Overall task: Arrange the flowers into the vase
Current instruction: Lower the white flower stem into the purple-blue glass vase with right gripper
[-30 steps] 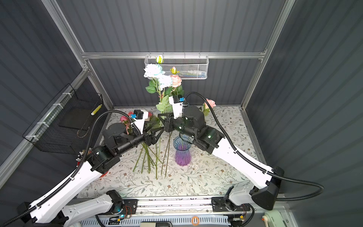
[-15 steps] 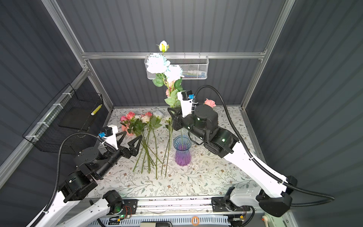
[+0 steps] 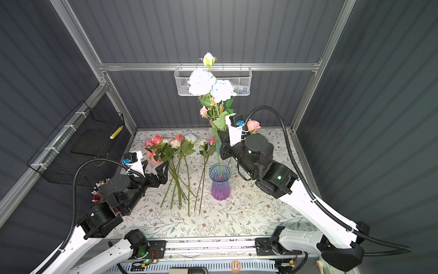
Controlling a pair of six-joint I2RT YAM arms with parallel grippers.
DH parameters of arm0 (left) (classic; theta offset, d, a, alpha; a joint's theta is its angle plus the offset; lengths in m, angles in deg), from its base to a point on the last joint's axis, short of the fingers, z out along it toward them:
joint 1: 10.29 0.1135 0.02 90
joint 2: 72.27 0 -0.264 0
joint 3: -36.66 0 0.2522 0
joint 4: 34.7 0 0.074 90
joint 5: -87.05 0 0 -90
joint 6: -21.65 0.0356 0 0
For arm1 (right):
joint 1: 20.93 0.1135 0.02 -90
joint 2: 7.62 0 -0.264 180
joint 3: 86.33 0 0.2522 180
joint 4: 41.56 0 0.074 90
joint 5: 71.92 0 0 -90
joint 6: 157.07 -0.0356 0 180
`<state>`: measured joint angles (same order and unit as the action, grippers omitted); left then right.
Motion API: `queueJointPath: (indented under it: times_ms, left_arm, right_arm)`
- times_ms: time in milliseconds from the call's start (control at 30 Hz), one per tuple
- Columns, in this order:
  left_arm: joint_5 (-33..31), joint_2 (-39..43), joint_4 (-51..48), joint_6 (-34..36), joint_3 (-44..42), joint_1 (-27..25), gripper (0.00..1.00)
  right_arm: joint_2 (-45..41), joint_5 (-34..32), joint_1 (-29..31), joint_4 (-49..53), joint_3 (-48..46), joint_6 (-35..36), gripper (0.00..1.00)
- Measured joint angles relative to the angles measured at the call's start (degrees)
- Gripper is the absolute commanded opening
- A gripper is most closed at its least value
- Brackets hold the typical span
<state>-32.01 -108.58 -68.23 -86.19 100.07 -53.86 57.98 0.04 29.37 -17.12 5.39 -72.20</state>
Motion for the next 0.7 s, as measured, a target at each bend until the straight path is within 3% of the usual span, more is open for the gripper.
queueJointPath:
  times_ms: [233, 333, 433, 700]
  left_arm:
    - [0.0, -1.5, 0.0, 0.0, 0.0, 0.0, 0.99]
    - [0.1, -2.5, 0.0, 0.0, 0.0, 0.0, 0.99]
    - [0.3, -3.4, 0.0, -0.3, 0.0, 0.0, 0.99]
    - [1.2, -5.7, 0.1, -0.9, 0.0, 0.0, 0.99]
  right_arm:
    - [-2.5, -2.0, 0.0, -5.3, -13.6, -4.0, 0.14]
    - [-5.2, -2.8, 0.0, -7.9, -18.9, -6.8, 0.21]
    - [-6.4, -3.0, 0.0, -8.5, -21.0, -9.0, 0.33]
    - [-6.3, -2.9, 0.0, -8.0, -21.0, -11.4, 0.46]
